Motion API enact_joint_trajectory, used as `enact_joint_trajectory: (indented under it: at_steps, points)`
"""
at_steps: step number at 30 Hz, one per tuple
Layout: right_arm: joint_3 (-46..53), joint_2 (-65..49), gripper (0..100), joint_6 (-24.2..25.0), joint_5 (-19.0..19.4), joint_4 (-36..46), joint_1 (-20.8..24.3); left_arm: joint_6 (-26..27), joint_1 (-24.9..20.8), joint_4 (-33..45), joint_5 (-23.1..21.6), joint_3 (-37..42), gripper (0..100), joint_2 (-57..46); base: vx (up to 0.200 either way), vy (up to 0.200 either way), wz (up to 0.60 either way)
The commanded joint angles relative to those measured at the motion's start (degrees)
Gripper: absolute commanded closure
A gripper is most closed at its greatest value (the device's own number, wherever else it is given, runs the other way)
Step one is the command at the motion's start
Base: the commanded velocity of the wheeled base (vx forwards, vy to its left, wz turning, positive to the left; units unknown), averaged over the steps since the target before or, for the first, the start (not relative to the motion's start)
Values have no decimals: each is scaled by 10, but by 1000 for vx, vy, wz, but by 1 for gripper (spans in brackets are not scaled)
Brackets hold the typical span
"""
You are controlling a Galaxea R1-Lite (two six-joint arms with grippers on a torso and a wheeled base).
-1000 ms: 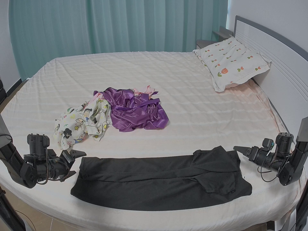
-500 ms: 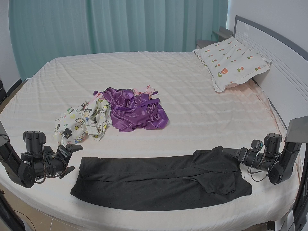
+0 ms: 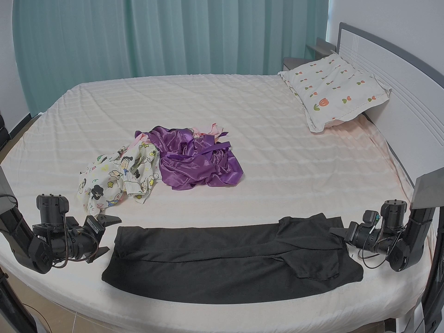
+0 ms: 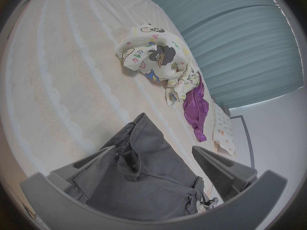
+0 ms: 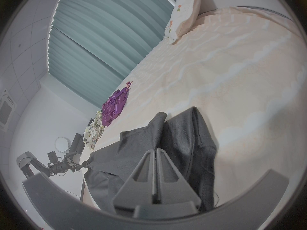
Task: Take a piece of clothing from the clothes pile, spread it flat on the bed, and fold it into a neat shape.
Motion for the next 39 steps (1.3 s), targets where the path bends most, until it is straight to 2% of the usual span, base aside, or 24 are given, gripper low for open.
enact_joint_trajectory:
  at_steps: [1, 20, 21, 27, 33, 39]
  points:
    - [26, -24, 100, 0, 1, -1, -9, 0, 0, 0, 1, 1, 0, 9, 0, 0, 0]
    - [76, -59, 100, -6, 6, 6, -10, 0, 1, 0, -1, 0, 0, 10, 0, 0, 0]
    - [76, -58, 0, -6, 6, 6, -10, 0, 1, -1, -1, -1, 0, 10, 0, 0, 0]
    - [76, -66, 0, -4, 6, 3, -11, 1, 0, -4, 0, -1, 0, 9, 0, 0, 0]
    - [59, -85, 0, 14, 5, -1, -40, 2, 0, -19, -2, 6, 0, 13, 0, 0, 0]
    - [35, -98, 0, 48, 0, -3, -54, 2, -1, -19, -1, 6, 0, 26, 0, 0, 0]
